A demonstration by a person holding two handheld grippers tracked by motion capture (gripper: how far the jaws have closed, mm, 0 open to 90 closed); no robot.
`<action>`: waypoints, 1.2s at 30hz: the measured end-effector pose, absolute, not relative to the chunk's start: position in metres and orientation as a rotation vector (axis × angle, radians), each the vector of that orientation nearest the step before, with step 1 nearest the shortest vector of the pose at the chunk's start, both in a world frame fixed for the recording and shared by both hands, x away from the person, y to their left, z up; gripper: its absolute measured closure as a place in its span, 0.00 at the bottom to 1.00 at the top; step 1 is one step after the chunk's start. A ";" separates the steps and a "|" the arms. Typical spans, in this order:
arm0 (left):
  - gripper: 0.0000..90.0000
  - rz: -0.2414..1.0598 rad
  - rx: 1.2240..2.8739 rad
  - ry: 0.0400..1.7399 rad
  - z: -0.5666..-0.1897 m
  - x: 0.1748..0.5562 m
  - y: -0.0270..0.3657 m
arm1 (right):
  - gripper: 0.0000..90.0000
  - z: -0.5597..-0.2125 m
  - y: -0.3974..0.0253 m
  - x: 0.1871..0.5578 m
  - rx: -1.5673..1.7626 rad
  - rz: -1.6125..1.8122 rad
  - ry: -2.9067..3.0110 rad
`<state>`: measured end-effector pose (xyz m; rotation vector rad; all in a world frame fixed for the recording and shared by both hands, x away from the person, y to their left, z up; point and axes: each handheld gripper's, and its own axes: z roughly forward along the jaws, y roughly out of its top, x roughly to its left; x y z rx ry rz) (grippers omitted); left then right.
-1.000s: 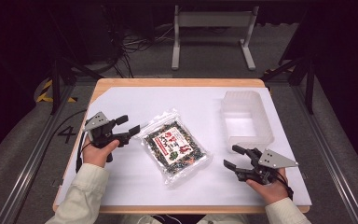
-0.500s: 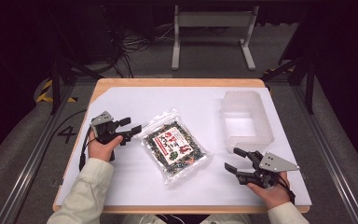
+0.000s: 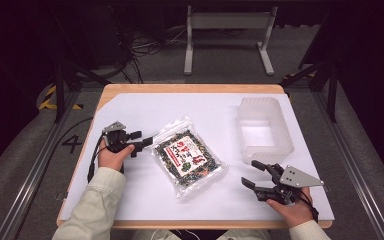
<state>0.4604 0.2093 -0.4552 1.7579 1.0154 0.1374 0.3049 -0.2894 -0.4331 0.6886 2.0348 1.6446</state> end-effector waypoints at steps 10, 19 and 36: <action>0.43 0.127 1.823 1.020 -0.456 0.458 0.206 | 0.33 -0.433 -0.289 0.302 0.689 1.644 2.046; 0.46 0.074 1.862 1.055 -0.458 0.459 0.204 | 0.33 -0.433 -0.288 0.302 0.683 1.645 2.055; 0.71 0.089 1.940 1.045 -0.458 0.456 0.198 | 0.33 -0.433 -0.287 0.302 0.680 1.638 2.058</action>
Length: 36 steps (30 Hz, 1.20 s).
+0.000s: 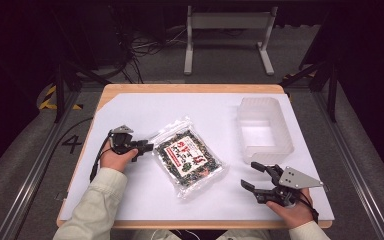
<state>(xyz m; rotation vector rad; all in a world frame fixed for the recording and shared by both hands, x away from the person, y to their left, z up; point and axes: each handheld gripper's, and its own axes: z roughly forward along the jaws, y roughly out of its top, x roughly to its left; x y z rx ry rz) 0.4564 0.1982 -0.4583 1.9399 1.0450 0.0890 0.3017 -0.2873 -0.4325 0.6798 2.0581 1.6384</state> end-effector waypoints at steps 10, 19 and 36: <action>0.89 0.142 1.977 1.032 -0.457 0.454 0.196 | 0.33 -0.432 -0.287 0.301 0.675 1.638 2.061; 0.99 0.184 2.006 0.992 -0.456 0.451 0.193 | 0.33 -0.432 -0.287 0.301 0.671 1.639 2.063; 1.00 0.234 1.881 0.927 -0.435 0.441 0.198 | 0.34 -0.430 -0.288 0.301 0.669 1.638 2.054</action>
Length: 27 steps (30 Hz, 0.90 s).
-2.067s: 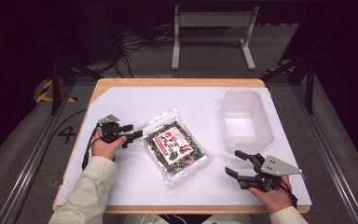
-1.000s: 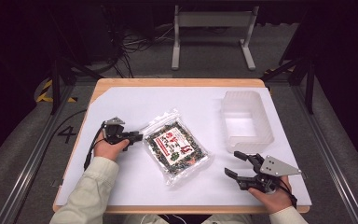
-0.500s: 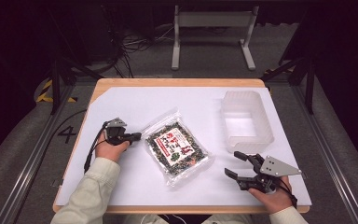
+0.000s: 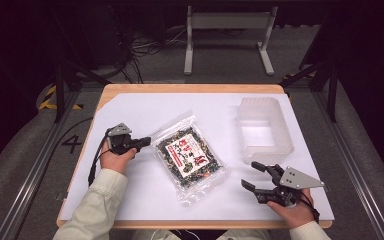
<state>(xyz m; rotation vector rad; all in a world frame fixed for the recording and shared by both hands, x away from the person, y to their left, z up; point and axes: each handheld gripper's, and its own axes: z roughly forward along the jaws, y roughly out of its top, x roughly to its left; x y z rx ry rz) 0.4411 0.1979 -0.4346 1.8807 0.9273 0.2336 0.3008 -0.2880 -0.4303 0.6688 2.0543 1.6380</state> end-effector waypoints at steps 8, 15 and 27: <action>1.00 0.247 1.767 0.854 -0.405 0.428 0.204 | 0.38 -0.425 -0.288 0.301 0.674 1.638 2.043; 1.00 0.273 1.700 0.719 -0.371 0.407 0.197 | 0.45 -0.418 -0.286 0.304 0.674 1.644 2.039; 1.00 0.370 1.669 0.520 -0.322 0.371 0.182 | 0.50 -0.405 -0.268 0.313 0.638 1.671 2.057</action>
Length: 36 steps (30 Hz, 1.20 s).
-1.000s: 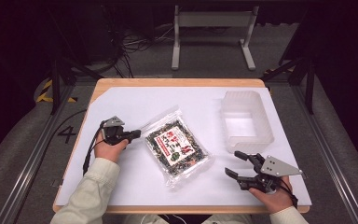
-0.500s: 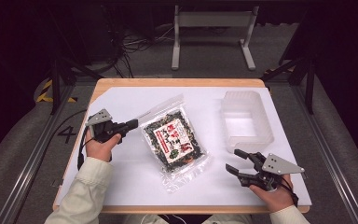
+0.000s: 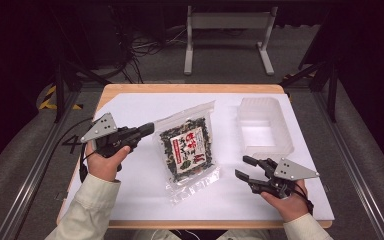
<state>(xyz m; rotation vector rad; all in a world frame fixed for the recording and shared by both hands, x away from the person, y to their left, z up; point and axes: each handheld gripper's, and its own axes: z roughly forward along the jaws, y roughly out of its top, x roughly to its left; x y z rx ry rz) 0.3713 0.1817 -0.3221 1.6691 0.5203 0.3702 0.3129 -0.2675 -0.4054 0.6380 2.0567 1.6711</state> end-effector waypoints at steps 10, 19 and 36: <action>1.00 0.457 1.657 0.413 -0.299 0.349 0.178 | 0.42 -0.396 -0.237 0.335 0.621 1.653 2.143; 1.00 0.461 1.646 0.372 -0.292 0.341 0.175 | 0.32 -0.391 -0.209 0.357 0.598 1.688 2.225; 1.00 0.422 1.650 0.348 -0.290 0.338 0.172 | 0.27 -0.392 -0.173 0.393 0.533 1.809 2.269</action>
